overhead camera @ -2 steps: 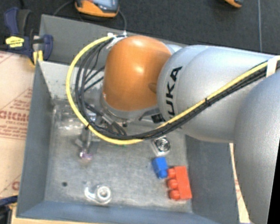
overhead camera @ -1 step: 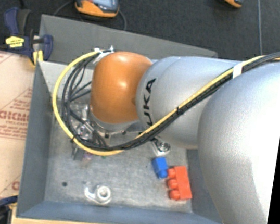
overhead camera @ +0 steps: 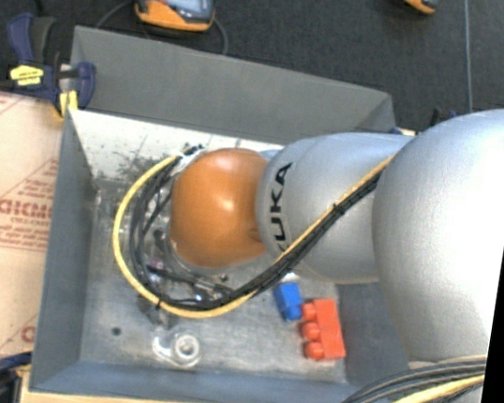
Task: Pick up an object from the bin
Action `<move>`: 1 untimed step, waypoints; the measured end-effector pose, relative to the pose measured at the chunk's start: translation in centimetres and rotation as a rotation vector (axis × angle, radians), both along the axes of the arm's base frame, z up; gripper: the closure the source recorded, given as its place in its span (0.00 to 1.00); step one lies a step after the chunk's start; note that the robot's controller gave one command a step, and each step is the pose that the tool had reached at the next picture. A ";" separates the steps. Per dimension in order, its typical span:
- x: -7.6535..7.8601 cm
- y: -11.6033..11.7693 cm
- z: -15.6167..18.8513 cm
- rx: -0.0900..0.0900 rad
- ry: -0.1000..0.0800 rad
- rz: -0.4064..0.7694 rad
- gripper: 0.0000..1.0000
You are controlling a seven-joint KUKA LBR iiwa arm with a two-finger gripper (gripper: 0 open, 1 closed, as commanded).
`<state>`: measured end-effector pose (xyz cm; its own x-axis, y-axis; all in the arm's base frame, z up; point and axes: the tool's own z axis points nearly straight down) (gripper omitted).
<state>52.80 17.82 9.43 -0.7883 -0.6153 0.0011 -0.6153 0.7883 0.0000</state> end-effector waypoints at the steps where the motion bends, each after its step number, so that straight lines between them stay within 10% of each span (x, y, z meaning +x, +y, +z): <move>1: 0.1 0.1 0.2 0.002 -0.002 -0.004 0.00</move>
Offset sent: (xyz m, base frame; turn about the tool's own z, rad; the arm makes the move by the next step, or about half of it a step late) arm 0.0000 0.0000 0.0000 0.0000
